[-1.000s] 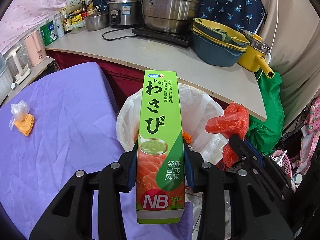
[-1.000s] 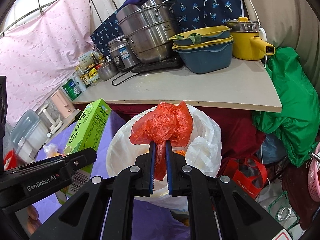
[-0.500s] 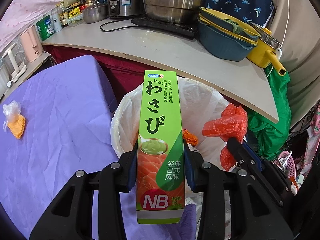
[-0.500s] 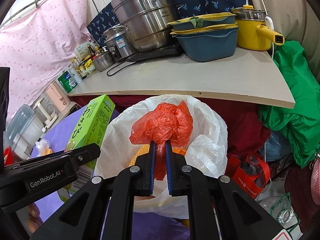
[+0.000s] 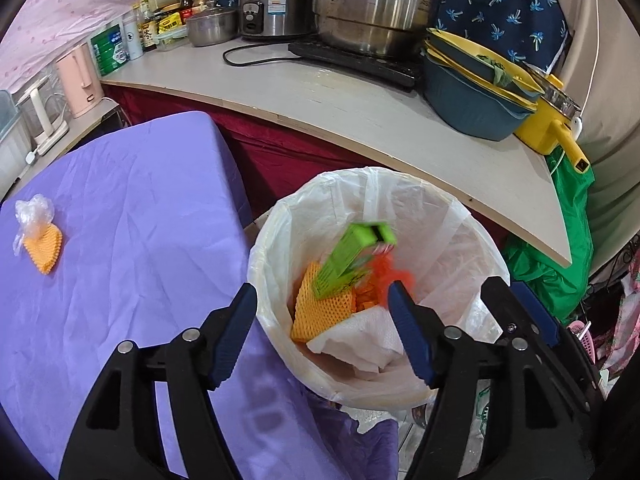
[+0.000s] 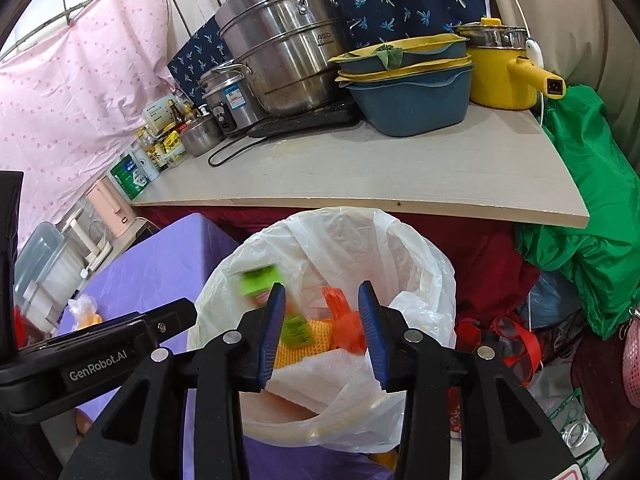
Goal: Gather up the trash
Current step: 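Open both grippers to drop the wasabi box and red bag into the bin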
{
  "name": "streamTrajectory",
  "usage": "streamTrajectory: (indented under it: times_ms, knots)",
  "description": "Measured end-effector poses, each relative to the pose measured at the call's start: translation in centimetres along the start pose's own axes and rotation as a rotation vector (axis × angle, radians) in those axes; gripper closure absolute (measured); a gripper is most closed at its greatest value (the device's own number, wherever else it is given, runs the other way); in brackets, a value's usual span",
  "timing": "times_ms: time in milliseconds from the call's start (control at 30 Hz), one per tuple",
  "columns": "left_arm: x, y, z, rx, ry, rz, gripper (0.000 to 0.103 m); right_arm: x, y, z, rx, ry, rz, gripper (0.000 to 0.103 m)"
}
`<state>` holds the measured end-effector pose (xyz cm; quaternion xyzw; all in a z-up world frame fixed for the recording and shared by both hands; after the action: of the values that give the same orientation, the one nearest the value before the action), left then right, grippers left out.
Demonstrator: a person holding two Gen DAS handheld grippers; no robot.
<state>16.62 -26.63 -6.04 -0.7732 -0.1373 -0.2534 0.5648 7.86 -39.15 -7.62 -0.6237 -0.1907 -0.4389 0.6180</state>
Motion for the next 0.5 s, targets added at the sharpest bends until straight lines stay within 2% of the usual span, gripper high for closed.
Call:
streamTrajectory:
  times_ms: [500]
  knots:
    - [0.6,-4.2,3.7,-0.011,-0.055,-0.051,0.038,0.8,-2.6,4.3,0.016,-0.058,-0.029,0.065]
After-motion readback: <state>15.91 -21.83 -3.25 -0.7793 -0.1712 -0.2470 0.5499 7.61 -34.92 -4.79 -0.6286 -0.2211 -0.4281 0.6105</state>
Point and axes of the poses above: each gripper's, at about its wrist camera, not at the fingertips, and y roughly the way its jaws point, z to its left, x to its top, the point moved 6 cm from there along y, roughly the way its jaws point, and after that the axes turned 14 degrees about -y, right-handed, at the moved point
